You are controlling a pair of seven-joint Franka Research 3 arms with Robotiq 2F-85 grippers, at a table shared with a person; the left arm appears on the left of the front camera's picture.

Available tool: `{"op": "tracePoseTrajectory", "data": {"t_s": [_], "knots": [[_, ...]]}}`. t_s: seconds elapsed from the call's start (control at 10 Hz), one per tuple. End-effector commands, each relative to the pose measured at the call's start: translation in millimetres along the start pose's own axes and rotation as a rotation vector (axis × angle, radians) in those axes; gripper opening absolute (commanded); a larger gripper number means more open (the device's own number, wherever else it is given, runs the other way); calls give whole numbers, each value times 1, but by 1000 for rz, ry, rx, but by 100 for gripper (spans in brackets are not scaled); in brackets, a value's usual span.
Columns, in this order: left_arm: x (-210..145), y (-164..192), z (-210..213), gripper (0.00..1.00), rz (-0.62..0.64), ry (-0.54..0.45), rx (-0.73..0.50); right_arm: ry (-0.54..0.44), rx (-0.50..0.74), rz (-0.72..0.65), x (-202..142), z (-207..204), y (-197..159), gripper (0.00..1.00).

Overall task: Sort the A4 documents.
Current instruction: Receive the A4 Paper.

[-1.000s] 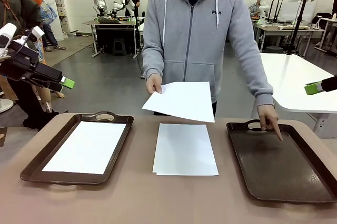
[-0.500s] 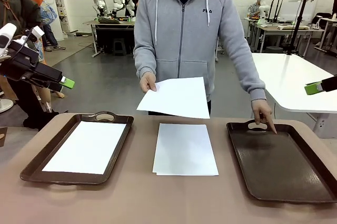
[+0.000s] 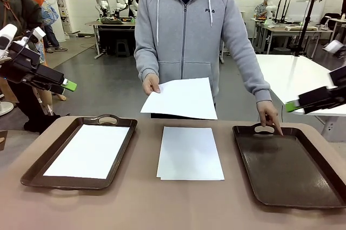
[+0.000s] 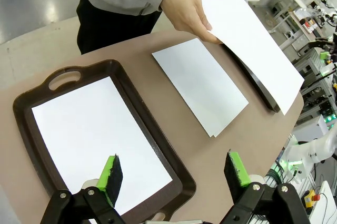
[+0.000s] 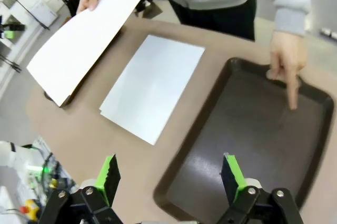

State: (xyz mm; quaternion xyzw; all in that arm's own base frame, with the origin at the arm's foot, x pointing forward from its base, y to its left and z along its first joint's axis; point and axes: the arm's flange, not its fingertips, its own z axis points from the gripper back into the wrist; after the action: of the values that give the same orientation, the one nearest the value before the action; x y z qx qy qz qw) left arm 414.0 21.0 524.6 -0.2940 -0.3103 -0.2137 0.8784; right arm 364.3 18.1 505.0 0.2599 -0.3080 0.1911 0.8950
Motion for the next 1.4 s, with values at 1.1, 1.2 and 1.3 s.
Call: {"op": "tracePoseTrajectory", "data": {"t_s": [1.1,1.2,1.3], "knots": [[0,0,-1,100,5,-7,0,112,659,-389,91,-214,38,100],[0,0,-1,100,5,-7,0,112,688,-406,91,-219,41,100],[0,0,-1,100,5,-7,0,109,713,-425,89,-224,42,100]]}}
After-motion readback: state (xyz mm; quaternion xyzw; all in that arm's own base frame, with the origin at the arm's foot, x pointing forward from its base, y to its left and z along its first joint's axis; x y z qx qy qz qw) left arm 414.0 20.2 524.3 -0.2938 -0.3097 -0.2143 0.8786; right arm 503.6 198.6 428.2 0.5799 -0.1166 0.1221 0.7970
